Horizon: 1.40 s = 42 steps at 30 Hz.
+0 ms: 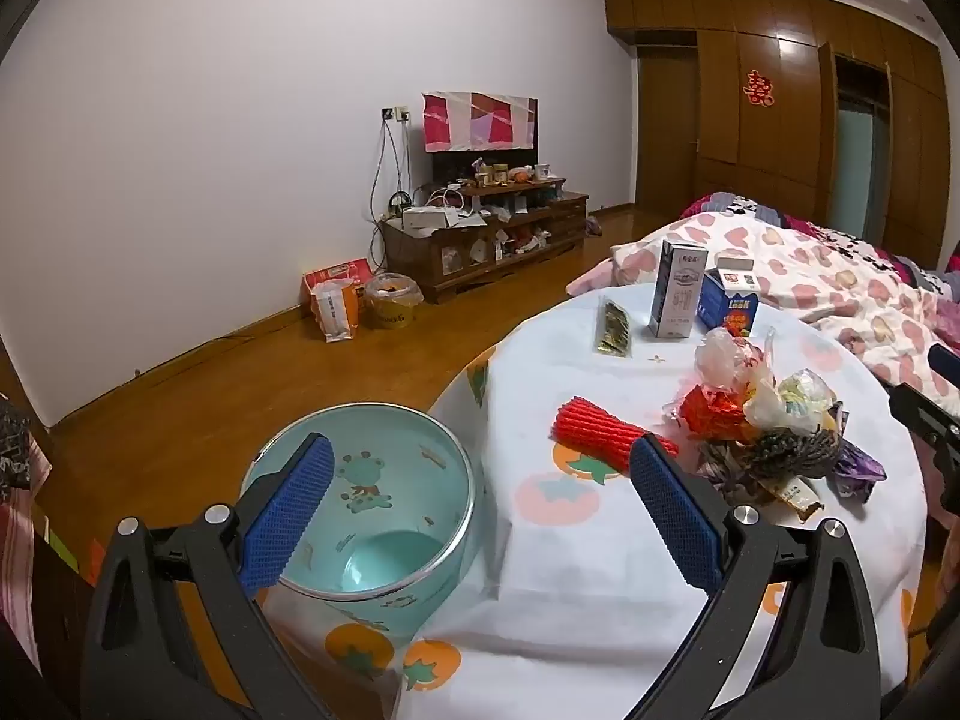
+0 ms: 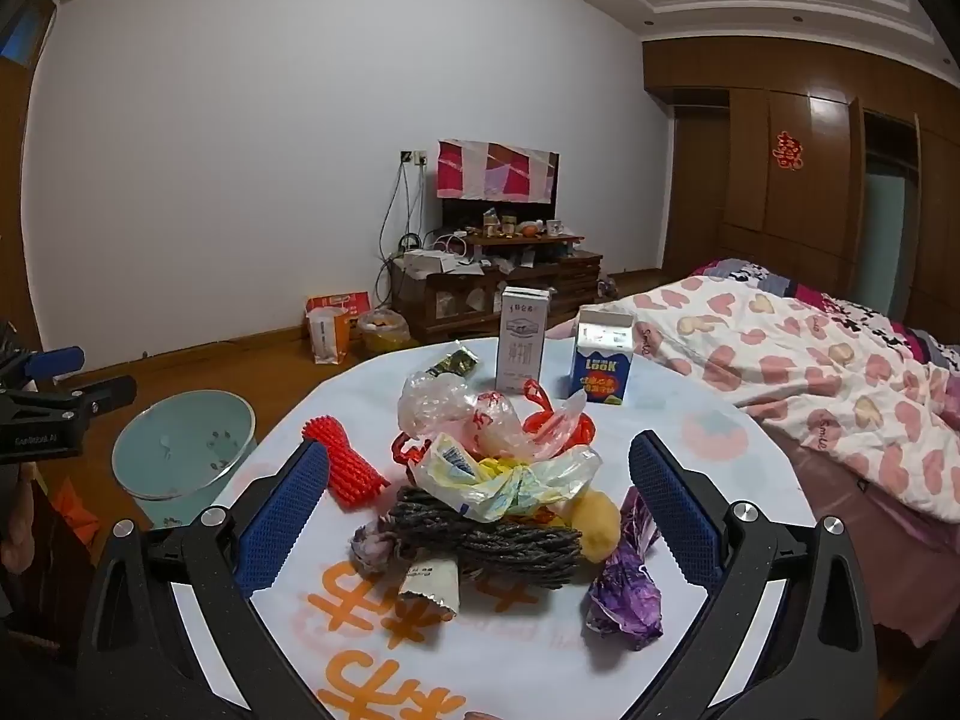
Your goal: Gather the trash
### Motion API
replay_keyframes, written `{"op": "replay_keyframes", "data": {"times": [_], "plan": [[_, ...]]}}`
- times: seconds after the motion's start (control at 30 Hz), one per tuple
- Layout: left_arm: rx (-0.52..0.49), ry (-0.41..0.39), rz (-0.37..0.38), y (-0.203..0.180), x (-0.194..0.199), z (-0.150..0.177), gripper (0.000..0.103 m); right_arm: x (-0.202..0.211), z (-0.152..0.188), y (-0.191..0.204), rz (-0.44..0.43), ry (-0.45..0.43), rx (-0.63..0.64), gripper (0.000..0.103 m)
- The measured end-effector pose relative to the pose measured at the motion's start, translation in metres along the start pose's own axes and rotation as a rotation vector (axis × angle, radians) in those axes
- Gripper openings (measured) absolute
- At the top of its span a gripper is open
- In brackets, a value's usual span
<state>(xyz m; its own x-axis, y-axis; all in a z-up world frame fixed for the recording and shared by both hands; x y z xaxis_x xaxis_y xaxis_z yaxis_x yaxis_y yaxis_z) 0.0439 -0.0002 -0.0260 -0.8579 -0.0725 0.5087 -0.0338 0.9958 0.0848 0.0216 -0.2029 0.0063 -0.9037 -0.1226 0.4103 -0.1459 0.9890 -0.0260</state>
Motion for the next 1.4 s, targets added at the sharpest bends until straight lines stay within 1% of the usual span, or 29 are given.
{"op": "replay_keyframes", "data": {"times": [0.3, 0.33, 0.73, 0.83, 1.4], "plan": [[0.003, -0.002, 0.002, -0.004, -0.004, -0.006, 0.097, 0.0, 0.002, 0.002, 0.001, 0.001, -0.006, 0.098], [0.007, -0.007, 0.002, 0.0, 0.0, -0.001, 0.097, 0.0, 0.002, 0.003, 0.001, 0.002, -0.007, 0.098], [0.007, -0.01, 0.003, 0.0, 0.0, -0.001, 0.097, -0.004, 0.003, 0.004, -0.003, 0.01, -0.002, 0.098], [0.006, -0.008, 0.002, 0.01, -0.001, -0.003, 0.097, -0.004, 0.003, 0.004, -0.005, 0.011, -0.003, 0.098], [0.006, -0.008, 0.0, 0.017, 0.0, -0.004, 0.097, -0.004, 0.005, 0.006, -0.003, 0.012, -0.002, 0.098]]}}
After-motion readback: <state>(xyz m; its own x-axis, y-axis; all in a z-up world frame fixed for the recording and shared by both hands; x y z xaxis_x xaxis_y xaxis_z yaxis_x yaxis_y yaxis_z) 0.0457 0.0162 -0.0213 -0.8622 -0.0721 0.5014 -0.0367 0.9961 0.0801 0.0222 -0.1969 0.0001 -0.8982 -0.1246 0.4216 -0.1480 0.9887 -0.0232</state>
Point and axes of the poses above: each gripper's, at about its wrist camera, not at the fingertips, and x roughly against the way its jaws point, y to its left, z to its underside, the point moved 5 cm from there along -x, roughly the way its jaws point, and after that the axes turned 4 degrees about -z, right-handed, at the moved point
